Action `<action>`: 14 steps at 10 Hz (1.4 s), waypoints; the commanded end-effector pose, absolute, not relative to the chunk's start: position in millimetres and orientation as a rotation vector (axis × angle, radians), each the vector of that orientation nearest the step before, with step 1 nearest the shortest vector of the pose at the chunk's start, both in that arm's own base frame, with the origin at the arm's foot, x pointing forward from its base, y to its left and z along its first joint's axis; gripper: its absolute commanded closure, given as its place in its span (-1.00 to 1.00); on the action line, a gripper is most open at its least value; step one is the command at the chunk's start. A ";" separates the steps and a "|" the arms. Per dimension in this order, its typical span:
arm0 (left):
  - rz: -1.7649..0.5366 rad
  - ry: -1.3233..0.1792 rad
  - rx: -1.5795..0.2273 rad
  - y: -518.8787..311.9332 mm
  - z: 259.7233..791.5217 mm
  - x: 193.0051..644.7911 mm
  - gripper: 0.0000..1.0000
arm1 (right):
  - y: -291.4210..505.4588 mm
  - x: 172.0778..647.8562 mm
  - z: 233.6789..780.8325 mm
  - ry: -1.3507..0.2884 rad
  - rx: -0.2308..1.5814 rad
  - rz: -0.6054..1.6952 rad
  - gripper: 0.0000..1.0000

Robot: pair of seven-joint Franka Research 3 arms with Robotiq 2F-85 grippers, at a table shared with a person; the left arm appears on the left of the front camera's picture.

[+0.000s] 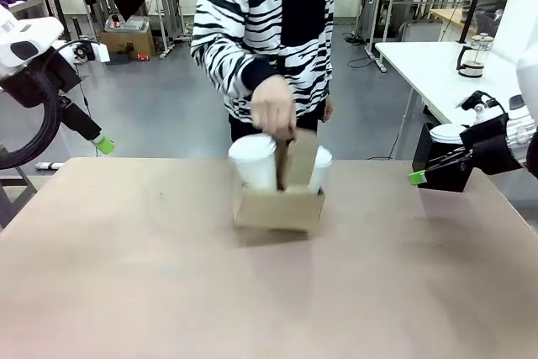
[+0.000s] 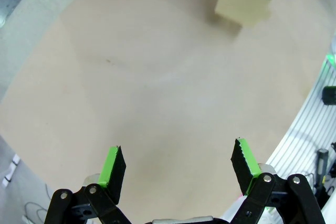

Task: Pour a drink into a cup and package it in a carrier.
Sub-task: Insert the held 600 ml Paper Cup into the Cup Carrier.

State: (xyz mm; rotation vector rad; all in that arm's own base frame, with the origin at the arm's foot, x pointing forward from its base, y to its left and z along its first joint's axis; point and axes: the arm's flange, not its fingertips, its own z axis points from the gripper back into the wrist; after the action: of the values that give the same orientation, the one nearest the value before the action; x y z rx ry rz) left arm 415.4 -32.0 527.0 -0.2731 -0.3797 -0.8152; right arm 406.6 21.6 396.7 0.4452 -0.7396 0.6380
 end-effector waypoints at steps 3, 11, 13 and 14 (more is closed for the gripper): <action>-0.804 -0.372 -0.260 -32.3 528.8 415.2 -1.00 | 21.5 405.3 395.5 -0.734 0.453 0.646 -1.00; -0.804 -0.372 -0.260 -32.3 528.8 415.2 -1.00 | 21.5 405.3 395.5 -0.734 0.453 0.646 -1.00; -0.804 -0.372 -0.260 -32.3 528.8 415.2 -1.00 | 21.5 405.3 395.5 -0.734 0.453 0.646 -1.00; -0.804 -0.372 -0.260 -32.3 528.8 415.2 -1.00 | 21.5 405.3 395.5 -0.734 0.453 0.646 -1.00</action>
State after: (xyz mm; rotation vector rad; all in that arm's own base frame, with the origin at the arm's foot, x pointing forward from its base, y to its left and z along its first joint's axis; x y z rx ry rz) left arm 415.4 -32.0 527.0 -0.2731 -0.3797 -0.8152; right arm 406.6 21.6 396.7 0.4452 -0.7396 0.6380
